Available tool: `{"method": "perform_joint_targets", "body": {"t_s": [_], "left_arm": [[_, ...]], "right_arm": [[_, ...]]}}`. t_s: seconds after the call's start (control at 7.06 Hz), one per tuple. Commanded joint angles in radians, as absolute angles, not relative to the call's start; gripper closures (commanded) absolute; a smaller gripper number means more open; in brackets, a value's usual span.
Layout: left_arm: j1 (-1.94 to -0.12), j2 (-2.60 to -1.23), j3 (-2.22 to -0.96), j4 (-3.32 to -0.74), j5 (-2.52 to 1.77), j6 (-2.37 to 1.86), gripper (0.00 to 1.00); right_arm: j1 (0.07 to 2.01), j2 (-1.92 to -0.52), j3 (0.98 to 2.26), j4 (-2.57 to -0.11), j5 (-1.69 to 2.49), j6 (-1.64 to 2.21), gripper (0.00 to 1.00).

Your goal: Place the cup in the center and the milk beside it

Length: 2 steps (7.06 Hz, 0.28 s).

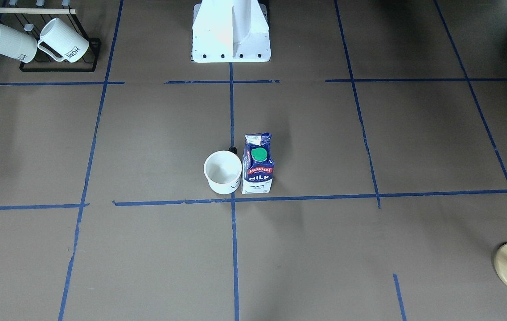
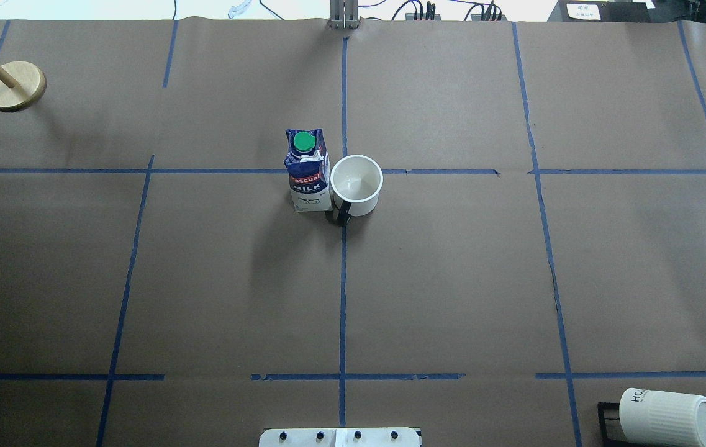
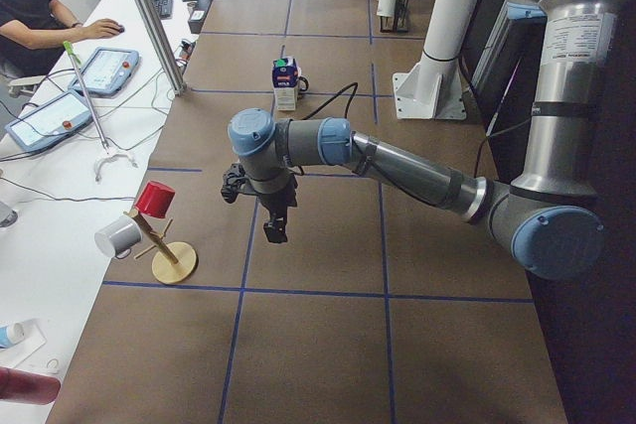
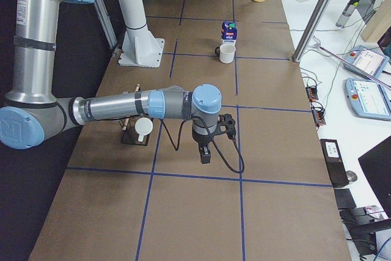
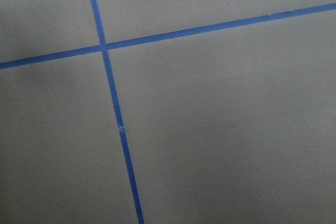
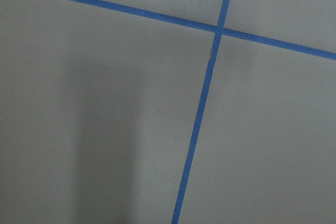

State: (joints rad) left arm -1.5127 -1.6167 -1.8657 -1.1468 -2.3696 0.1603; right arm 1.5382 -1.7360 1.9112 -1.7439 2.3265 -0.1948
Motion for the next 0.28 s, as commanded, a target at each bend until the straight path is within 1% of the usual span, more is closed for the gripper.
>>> {"method": "perform_joint_targets", "body": {"t_s": [0.0,0.14], "left_arm": [[-1.528,-1.634,-1.876,-1.137,-2.359,0.164,0.00],[-1.534,-1.614,-1.867,-1.144,-2.359,0.170,0.00]], "right_arm": [[1.534,-1.738,1.911,-1.741,2.339,-0.193,0.00],[1.532,-1.732,1.908,-1.741,2.355,-0.190,0.00]]}}
